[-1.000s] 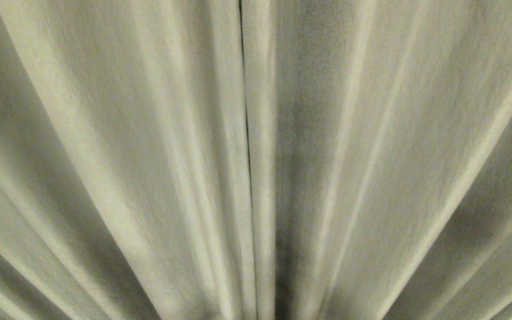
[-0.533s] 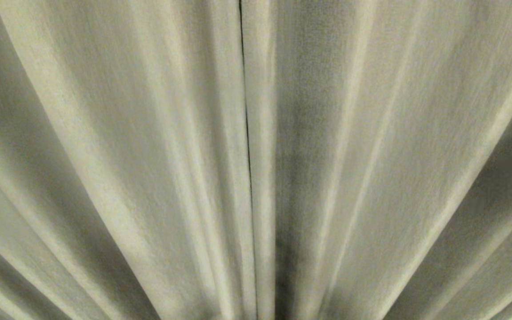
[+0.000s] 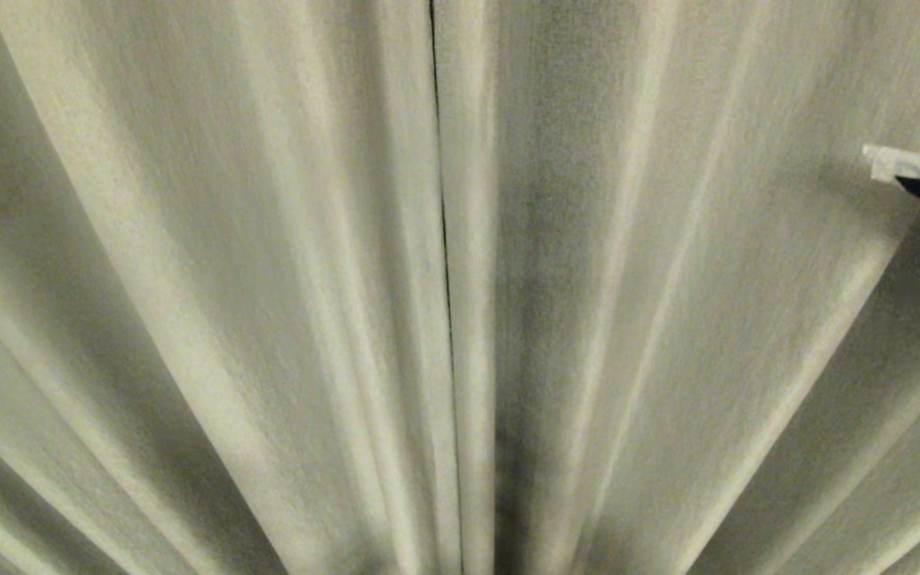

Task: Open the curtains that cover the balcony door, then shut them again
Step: Pull the outer curtains open on both sides

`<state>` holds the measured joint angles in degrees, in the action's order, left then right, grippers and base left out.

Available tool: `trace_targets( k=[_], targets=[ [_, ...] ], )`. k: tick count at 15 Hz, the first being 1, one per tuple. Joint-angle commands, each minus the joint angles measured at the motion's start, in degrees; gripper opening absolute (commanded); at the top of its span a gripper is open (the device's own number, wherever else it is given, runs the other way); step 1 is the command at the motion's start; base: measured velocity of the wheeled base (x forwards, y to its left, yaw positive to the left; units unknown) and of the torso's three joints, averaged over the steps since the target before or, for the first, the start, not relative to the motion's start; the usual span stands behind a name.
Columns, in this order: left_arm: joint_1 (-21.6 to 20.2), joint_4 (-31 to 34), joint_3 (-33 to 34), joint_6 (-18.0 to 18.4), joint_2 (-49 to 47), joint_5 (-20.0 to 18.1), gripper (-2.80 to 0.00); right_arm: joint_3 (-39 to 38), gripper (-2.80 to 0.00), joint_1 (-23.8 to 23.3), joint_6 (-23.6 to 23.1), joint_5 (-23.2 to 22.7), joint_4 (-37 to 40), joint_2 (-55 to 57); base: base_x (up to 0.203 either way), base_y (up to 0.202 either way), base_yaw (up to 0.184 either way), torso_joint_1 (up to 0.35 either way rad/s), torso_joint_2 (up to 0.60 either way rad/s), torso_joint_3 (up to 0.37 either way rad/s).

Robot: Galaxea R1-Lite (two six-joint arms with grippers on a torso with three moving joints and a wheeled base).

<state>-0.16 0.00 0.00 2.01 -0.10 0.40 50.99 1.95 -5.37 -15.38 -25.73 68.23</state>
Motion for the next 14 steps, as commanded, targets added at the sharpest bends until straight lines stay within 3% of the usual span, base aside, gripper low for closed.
trace_targets(
  k=[1,4,7,8,14],
  targets=[
    [0.0,0.0,0.0,0.0,0.0,-0.1,0.0,5.8,0.0,0.0,-0.4,1.1,-4.1,11.6,0.0,0.0,0.0,0.0,0.0,0.0],
    [0.0,0.0,0.0,0.0,0.0,0.0,0.0,15.5,0.0,0.0,-2.7,6.2,-7.8,21.8,0.0,0.0,0.0,0.0,0.0,0.0],
    [0.0,0.0,0.0,0.0,0.0,0.0,0.0,21.7,0.0,0.0,-4.3,8.0,-8.8,27.9,0.0,0.0,0.0,0.0,0.0,0.0],
    [0.0,0.0,0.0,0.0,0.0,0.0,0.0,23.5,-2.8,0.0,-4.5,8.2,-8.9,29.0,0.0,0.0,0.0,0.0,0.0,0.0],
    [0.0,0.0,0.0,0.0,0.0,0.0,0.0,27.8,-2.8,-0.9,-4.2,10.8,-8.8,29.7,0.0,0.0,0.0,0.0,0.0,0.0]
  ],
)
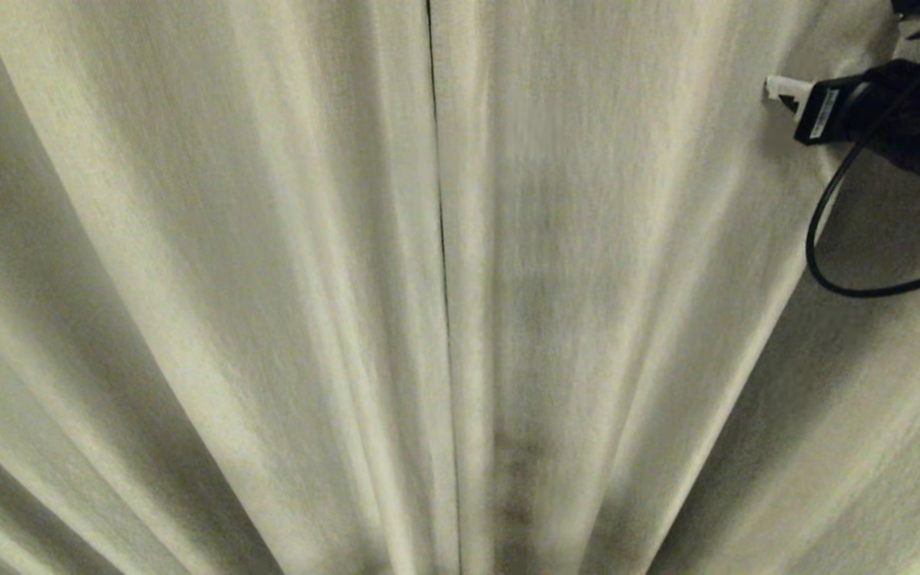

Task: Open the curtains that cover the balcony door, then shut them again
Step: Pull the outer curtains open on both sides

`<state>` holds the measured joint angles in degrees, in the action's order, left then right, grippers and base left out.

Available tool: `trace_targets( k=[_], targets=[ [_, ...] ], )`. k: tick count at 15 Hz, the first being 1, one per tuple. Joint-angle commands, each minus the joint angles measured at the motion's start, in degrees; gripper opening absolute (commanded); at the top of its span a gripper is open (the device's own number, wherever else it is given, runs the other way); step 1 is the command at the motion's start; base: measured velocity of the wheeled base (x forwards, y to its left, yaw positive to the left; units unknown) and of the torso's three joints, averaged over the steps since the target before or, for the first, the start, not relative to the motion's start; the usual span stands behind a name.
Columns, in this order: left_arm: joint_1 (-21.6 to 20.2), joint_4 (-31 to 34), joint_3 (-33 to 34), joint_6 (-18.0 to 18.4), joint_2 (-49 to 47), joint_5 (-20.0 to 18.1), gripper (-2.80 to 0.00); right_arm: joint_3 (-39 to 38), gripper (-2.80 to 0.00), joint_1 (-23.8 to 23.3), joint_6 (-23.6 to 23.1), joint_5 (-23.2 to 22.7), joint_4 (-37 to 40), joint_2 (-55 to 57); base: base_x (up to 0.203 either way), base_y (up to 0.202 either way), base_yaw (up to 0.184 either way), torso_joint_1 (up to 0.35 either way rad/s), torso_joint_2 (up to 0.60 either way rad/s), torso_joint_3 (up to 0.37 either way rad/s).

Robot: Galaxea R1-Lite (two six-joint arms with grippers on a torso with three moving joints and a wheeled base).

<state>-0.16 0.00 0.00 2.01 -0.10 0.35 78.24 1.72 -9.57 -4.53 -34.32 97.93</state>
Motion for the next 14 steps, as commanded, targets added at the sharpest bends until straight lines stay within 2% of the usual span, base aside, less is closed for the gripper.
trace_targets(
  k=[1,8,14],
  targets=[
    [0.0,0.0,0.0,0.0,0.0,0.0,0.0,0.6,-2.8,-2.1,0.1,-0.1,-0.2,-0.2,0.0,0.0,0.0,0.0,0.0,0.0],
    [0.0,0.0,0.0,0.0,0.0,0.0,0.0,-0.2,-2.8,-5.6,0.4,-0.4,0.5,-3.9,0.0,0.0,0.0,0.0,0.0,0.0],
    [0.0,0.0,0.0,0.0,0.0,0.1,0.0,-0.2,-2.8,-15.2,0.6,-0.7,0.7,-5.8,0.0,0.0,0.0,0.0,0.0,0.0]
  ],
)
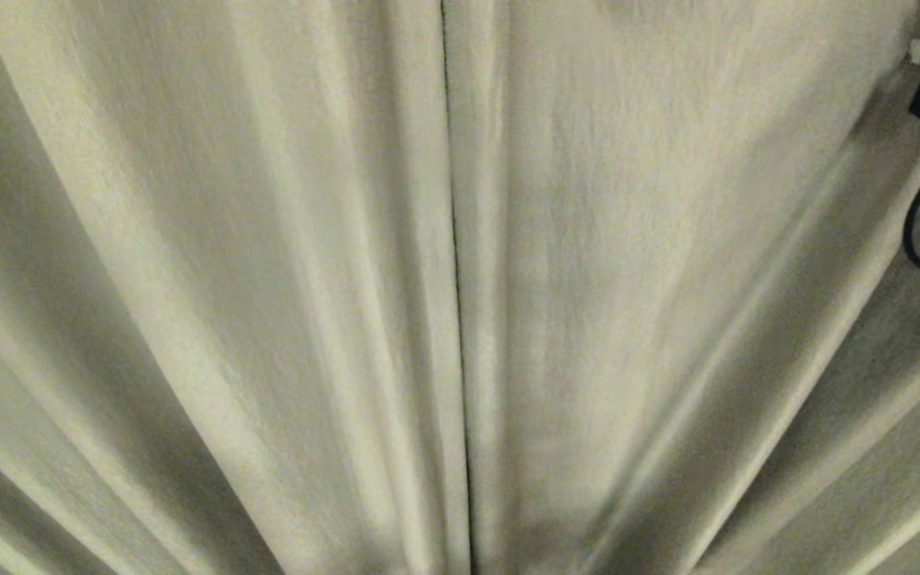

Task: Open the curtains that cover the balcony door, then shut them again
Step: Pull the outer curtains open on both sides

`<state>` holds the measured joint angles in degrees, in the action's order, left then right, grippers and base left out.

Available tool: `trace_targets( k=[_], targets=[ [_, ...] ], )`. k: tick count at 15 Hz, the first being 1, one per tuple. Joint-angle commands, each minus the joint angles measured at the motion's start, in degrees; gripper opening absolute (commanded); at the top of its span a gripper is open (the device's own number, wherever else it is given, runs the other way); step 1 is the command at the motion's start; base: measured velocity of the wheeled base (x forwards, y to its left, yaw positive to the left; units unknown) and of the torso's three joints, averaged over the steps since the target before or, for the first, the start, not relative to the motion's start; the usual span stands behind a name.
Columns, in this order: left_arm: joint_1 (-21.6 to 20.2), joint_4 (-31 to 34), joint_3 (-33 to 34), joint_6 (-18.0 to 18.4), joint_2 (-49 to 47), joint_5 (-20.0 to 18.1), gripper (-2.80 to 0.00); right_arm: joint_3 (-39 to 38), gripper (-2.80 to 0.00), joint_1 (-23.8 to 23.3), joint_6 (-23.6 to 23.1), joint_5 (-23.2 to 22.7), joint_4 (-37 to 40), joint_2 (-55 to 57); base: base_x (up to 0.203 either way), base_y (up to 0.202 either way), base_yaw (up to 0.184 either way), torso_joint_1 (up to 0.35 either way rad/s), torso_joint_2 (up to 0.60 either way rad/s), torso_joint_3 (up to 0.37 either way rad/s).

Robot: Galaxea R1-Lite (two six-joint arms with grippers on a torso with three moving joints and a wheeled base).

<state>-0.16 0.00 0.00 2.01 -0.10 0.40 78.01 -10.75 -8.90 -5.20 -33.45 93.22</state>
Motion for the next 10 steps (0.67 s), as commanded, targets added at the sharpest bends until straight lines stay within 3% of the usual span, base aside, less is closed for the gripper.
trace_targets(
  k=[1,5,10],
  targets=[
    [0.0,0.0,0.0,0.0,0.0,0.0,0.0,0.2,-2.8,-4.6,0.2,-0.2,-0.2,-1.0,0.0,0.0,0.0,0.0,0.0,0.0],
    [0.0,0.0,0.0,0.0,0.0,0.0,0.0,2.7,-2.8,-14.3,2.2,-4.2,-0.4,2.7,0.0,0.0,0.0,0.0,0.0,0.0],
    [0.0,0.0,0.0,0.0,0.0,-0.1,0.0,10.2,-2.8,-24.0,3.7,-5.9,-1.0,10.9,0.0,0.0,0.0,0.0,0.0,0.0]
  ],
)
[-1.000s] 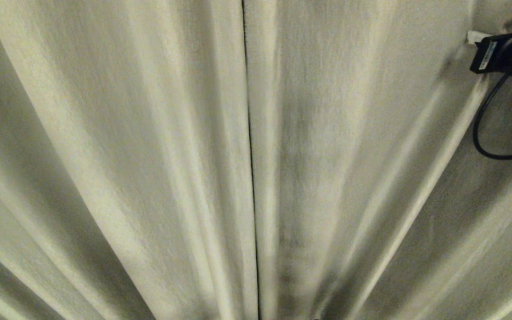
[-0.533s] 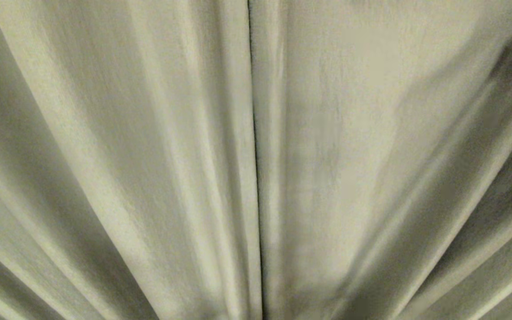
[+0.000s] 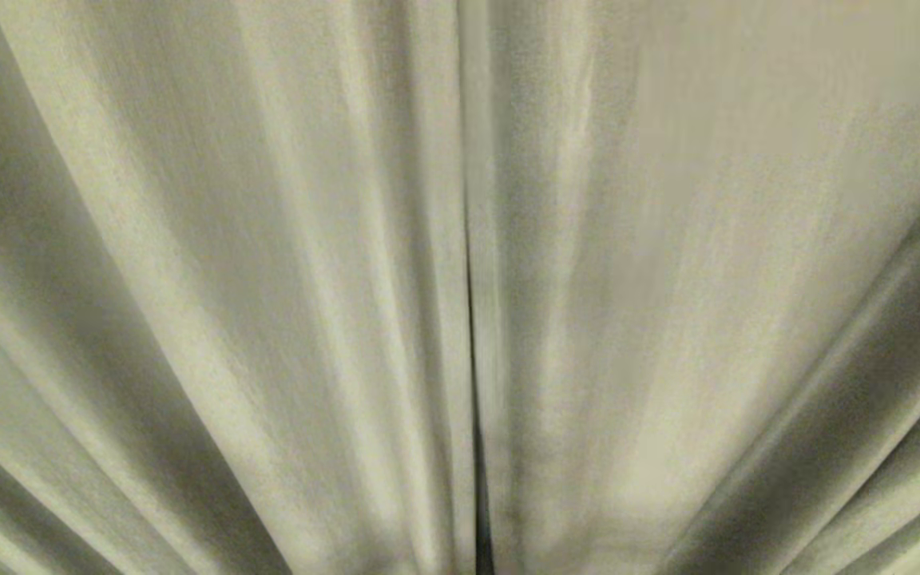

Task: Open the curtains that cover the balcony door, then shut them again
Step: Pull the outer curtains open on both sides

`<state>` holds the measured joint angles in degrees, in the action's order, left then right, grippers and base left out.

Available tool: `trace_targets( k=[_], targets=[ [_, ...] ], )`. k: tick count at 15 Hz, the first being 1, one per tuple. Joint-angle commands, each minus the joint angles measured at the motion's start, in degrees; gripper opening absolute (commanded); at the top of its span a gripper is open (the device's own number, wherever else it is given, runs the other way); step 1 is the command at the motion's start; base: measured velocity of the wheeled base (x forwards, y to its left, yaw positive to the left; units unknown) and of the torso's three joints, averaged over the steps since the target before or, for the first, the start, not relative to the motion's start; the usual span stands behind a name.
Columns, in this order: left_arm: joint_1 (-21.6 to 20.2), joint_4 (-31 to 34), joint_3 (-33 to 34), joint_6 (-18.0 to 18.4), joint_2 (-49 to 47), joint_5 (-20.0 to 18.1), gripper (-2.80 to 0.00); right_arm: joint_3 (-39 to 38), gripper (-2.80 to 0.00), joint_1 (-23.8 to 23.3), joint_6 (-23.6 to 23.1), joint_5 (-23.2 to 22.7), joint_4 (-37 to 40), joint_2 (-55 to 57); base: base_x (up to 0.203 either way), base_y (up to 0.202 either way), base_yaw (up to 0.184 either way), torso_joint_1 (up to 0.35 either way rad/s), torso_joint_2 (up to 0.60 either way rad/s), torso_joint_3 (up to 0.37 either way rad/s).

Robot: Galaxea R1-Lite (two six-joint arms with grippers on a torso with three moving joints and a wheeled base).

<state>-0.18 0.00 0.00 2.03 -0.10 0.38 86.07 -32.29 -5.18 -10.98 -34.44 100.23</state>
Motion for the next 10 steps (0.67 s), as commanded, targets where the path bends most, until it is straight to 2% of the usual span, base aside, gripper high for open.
trace_targets(
  k=[1,10],
  targets=[
    [0.0,0.0,0.0,0.0,0.0,0.0,0.0,3.6,-2.8,-3.8,0.3,-0.2,0.0,5.2,0.0,0.0,0.0,0.0,0.0,0.0],
    [0.0,0.0,0.0,0.0,0.0,0.0,0.0,11.4,-2.8,-12.1,1.1,-0.2,-0.1,13.6,0.0,0.0,0.0,0.0,0.0,0.0]
  ],
)
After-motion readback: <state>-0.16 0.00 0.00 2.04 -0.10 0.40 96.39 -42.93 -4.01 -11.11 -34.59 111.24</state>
